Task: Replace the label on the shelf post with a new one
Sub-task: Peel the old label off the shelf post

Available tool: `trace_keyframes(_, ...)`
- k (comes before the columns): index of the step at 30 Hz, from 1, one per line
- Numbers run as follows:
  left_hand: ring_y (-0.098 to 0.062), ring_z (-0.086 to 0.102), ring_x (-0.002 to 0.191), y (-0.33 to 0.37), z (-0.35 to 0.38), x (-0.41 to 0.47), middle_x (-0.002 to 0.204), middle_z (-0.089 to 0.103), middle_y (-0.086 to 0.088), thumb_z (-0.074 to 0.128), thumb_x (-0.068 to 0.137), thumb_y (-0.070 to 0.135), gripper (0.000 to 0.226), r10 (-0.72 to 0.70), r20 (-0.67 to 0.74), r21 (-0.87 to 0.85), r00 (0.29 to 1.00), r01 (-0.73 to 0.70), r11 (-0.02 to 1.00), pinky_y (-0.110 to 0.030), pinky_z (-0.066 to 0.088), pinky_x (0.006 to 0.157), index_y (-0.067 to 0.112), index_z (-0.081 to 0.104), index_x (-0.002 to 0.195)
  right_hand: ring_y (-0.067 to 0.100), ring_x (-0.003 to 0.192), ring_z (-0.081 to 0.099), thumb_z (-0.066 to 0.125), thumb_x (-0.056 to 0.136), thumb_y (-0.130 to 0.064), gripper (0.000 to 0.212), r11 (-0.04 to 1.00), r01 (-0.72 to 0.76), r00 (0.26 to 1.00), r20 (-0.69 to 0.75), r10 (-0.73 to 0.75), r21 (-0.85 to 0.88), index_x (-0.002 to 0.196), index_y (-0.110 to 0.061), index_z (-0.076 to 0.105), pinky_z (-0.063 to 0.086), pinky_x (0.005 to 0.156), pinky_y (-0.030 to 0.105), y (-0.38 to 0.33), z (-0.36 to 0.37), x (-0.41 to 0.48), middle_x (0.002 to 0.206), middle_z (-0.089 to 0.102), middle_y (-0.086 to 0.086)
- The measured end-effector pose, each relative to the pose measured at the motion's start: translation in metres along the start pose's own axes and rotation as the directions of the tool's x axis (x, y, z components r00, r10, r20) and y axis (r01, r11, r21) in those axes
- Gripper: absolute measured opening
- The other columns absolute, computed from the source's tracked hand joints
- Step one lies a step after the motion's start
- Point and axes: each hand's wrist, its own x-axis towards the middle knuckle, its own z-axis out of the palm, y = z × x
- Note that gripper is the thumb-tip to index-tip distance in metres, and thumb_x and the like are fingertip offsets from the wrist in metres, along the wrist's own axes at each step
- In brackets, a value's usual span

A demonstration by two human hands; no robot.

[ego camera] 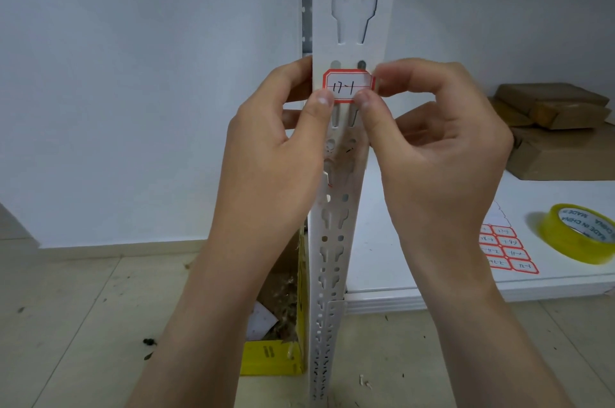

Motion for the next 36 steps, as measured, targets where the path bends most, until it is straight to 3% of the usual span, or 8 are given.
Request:
trace_keyframes(4, -0.003, 0.070, 0.108, 0.0009, 0.0002, -0.0006, 0.121, 0.072, 0.019, 0.050, 0.108, 0.028, 0.033, 0.001, -0.001, 0.004, 1.000, -0.001, 1.000, -0.029, 0.063, 0.091, 0.030, 0.062, 0.139, 0.001, 0.069, 0.062, 0.077, 0.095, -0.021, 0.013, 1.000, 0.013, 1.000, -0.003, -0.013, -0.007, 0.103, -0.011, 0.075, 0.048, 0.062, 0.006, 0.0003, -0.0003, 0.0006, 0.102, 0.072, -0.002)
trace_keyframes(9, -0.004, 0.071, 0.109, 0.0009, 0.0000, -0.0010, 0.122, 0.072, 0.018, 0.050, 0.108, 0.027, 0.033, 0.007, 0.006, 0.006, 1.000, -0.007, 1.000, -0.032, 0.063, 0.092, 0.029, 0.062, 0.139, 0.008, 0.071, 0.068, 0.077, 0.096, -0.022, 0.015, 1.000, -0.015, 1.000, -0.016, 0.015, 0.006, 0.107, -0.012, 0.074, 0.049, 0.061, 0.010, 0.0006, -0.0001, -0.0006, 0.103, 0.075, 0.000)
trace_keyframes(14, -0.002, 0.071, 0.108, 0.0000, 0.0004, -0.0008, 0.123, 0.072, 0.017, 0.049, 0.108, 0.027, 0.034, 0.011, 0.004, 0.016, 1.000, -0.011, 1.000, -0.031, 0.063, 0.091, 0.028, 0.062, 0.140, 0.006, 0.073, 0.068, 0.079, 0.094, -0.022, 0.014, 1.000, 0.003, 1.000, -0.023, -0.004, -0.014, 0.100, -0.010, 0.076, 0.048, 0.062, 0.004, 0.0009, -0.0006, -0.0012, 0.100, 0.076, 0.001)
trace_keyframes(20, -0.002, 0.070, 0.109, -0.0002, 0.0009, -0.0006, 0.122, 0.072, 0.019, 0.050, 0.108, 0.027, 0.033, 0.010, 0.003, 0.014, 1.000, -0.010, 1.000, -0.031, 0.063, 0.093, 0.029, 0.062, 0.139, 0.007, 0.076, 0.069, 0.079, 0.094, -0.020, 0.009, 1.000, 0.028, 0.999, -0.018, -0.028, 0.002, 0.099, -0.013, 0.076, 0.052, 0.062, 0.009, 0.0003, -0.0010, -0.0005, 0.100, 0.073, -0.003)
trace_keyframes(24, 0.000, 0.071, 0.105, -0.0008, 0.0008, -0.0007, 0.117, 0.072, 0.020, 0.050, 0.108, 0.026, 0.031, 0.015, 0.001, 0.001, 1.000, -0.015, 1.000, -0.031, 0.063, 0.091, 0.030, 0.063, 0.136, 0.010, 0.074, 0.072, 0.079, 0.095, -0.023, 0.012, 0.999, -0.026, 0.999, -0.026, 0.027, 0.036, 0.104, -0.018, 0.074, 0.060, 0.059, 0.024, 0.0003, -0.0003, -0.0004, 0.102, 0.075, -0.005)
trace_keyframes(28, 0.006, 0.070, 0.101, -0.0023, 0.0008, 0.0001, 0.112, 0.072, 0.023, 0.050, 0.108, 0.025, 0.030, 0.027, 0.002, 0.000, 1.000, -0.027, 1.000, -0.026, 0.063, 0.089, 0.032, 0.063, 0.134, 0.008, 0.078, 0.071, 0.078, 0.095, -0.023, 0.010, 1.000, 0.017, 1.000, -0.017, -0.017, 0.006, 0.100, -0.014, 0.077, 0.059, 0.060, 0.019, 0.0008, -0.0007, 0.0003, 0.102, 0.071, -0.007)
trace_keyframes(32, 0.006, 0.069, 0.102, -0.0026, 0.0010, 0.0005, 0.112, 0.071, 0.024, 0.050, 0.108, 0.026, 0.030, 0.028, 0.003, 0.005, 1.000, -0.028, 1.000, -0.024, 0.062, 0.088, 0.033, 0.062, 0.134, 0.009, 0.070, 0.070, 0.078, 0.095, -0.024, 0.013, 0.999, -0.028, 0.999, -0.040, 0.029, 0.030, 0.104, -0.016, 0.075, 0.059, 0.057, 0.023, 0.0010, 0.0006, -0.0011, 0.102, 0.074, -0.005)
trace_keyframes(36, 0.006, 0.069, 0.103, -0.0024, 0.0010, 0.0003, 0.114, 0.071, 0.024, 0.050, 0.108, 0.026, 0.031, 0.025, 0.005, 0.005, 1.000, -0.025, 1.000, -0.025, 0.062, 0.089, 0.033, 0.063, 0.135, 0.006, 0.077, 0.069, 0.078, 0.095, -0.023, 0.010, 1.000, 0.023, 0.999, -0.023, -0.023, 0.005, 0.100, -0.014, 0.077, 0.057, 0.061, 0.015, 0.0015, 0.0001, -0.0008, 0.101, 0.071, -0.007)
